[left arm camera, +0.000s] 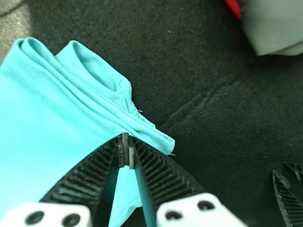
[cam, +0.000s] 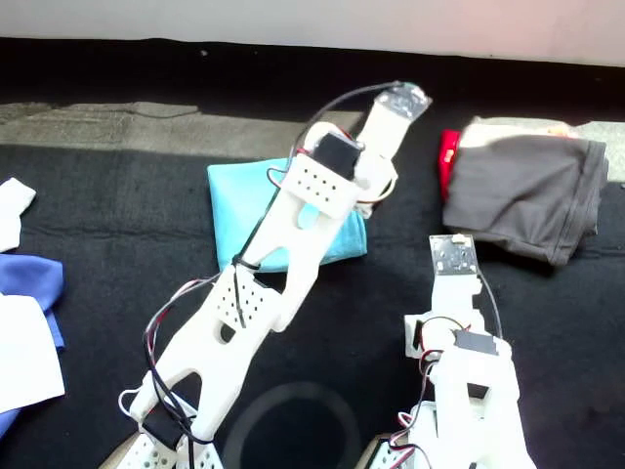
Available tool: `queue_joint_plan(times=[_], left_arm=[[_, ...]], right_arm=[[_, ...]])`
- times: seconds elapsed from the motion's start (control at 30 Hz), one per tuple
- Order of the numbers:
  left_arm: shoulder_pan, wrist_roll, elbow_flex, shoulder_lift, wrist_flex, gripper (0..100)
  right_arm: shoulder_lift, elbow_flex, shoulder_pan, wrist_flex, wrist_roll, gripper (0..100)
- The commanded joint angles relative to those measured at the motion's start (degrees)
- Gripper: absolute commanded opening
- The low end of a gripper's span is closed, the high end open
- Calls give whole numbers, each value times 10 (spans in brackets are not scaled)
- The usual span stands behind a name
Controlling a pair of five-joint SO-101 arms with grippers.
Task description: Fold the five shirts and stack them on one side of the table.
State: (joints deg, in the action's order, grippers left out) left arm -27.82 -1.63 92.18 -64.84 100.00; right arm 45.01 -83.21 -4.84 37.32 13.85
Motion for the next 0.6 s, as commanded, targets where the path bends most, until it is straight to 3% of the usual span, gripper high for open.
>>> queue_joint_plan(times=[0.0, 0.17, 0.27, 0.37, 0.57], left_arm=[[36, 3, 14, 52, 19, 13], [102, 5, -99, 181, 21, 13], [137, 5, -225, 295, 21, 13], [164, 4, -384, 420, 19, 13], [235, 0, -663, 636, 17, 13]], right_arm=[[0, 25, -12, 26, -5, 88], [-7, 211, -12, 196, -40, 91], [-7, 334, -9, 263, -60, 152], [-31, 424, 19, 309, -61, 229], [-175, 554, 90, 331, -101, 228]])
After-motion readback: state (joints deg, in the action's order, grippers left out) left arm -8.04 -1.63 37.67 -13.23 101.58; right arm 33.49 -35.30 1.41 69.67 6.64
